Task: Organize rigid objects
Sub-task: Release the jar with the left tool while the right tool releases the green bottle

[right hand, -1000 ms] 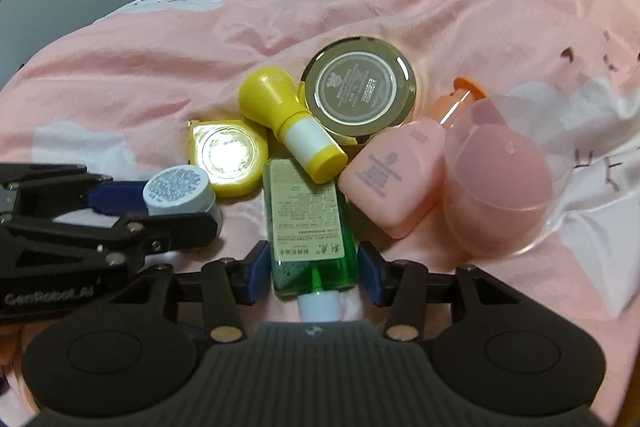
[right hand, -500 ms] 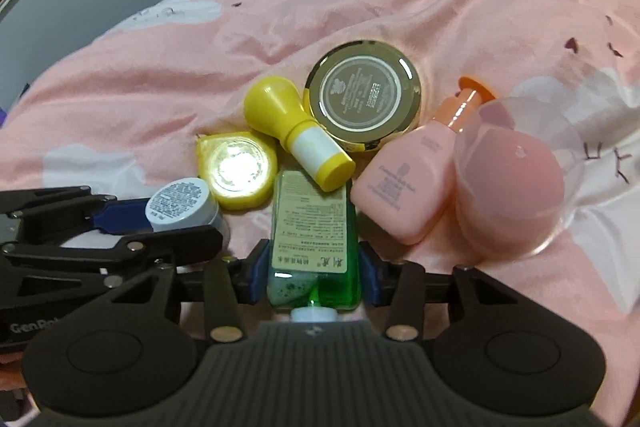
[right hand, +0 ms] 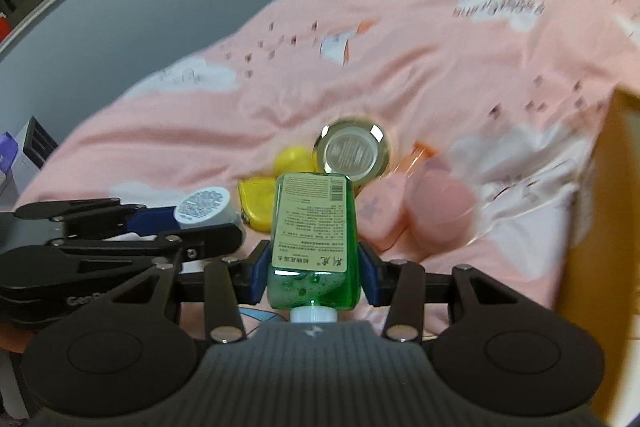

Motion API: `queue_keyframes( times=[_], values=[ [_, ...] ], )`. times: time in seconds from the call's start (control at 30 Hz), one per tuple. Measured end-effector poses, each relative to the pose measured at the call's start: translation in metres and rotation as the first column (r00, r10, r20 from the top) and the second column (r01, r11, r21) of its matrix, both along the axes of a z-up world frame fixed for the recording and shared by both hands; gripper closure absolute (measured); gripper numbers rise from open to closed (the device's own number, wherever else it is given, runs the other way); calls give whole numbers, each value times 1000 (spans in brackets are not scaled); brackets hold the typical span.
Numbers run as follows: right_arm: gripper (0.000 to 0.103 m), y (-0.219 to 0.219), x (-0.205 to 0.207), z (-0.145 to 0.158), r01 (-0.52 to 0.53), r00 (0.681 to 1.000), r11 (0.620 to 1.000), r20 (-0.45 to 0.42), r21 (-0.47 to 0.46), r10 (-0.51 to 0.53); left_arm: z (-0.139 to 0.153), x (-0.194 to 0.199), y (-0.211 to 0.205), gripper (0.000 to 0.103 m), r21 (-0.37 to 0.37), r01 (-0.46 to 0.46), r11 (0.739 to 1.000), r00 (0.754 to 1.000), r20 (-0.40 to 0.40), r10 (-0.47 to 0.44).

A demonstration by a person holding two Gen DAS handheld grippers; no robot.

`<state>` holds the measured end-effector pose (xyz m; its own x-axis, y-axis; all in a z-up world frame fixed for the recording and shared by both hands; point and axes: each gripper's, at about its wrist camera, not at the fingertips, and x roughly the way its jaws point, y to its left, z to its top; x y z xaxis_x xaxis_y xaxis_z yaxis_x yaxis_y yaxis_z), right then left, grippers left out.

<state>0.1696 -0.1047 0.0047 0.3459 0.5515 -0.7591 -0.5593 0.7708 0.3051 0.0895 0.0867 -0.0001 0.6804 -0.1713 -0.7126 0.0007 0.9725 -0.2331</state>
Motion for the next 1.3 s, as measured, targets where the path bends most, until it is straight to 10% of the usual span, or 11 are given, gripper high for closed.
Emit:
queue_keyframes(
  times=[0.27, 0.53, 0.8, 1.3],
  values=[
    [58, -69, 0, 67, 122, 988, 992, 96, -17, -120, 51, 23, -64, 57, -24, 200, 979, 973, 120, -196],
    [58, -169, 20, 83, 311, 949, 938, 106, -150, -298, 69, 73, -160, 57, -42, 452, 891, 886, 134, -443],
    [58, -246, 65, 43, 407, 902, 878, -43, -250, -430, 25, 120, -236, 56, 51, 651, 757, 759, -48, -650],
    [58, -262, 140, -30, 390, 860, 860, -204, -329, -468, -19, 147, -276, 56, 211, 808, 551, 589, -330, -738]
  ],
)
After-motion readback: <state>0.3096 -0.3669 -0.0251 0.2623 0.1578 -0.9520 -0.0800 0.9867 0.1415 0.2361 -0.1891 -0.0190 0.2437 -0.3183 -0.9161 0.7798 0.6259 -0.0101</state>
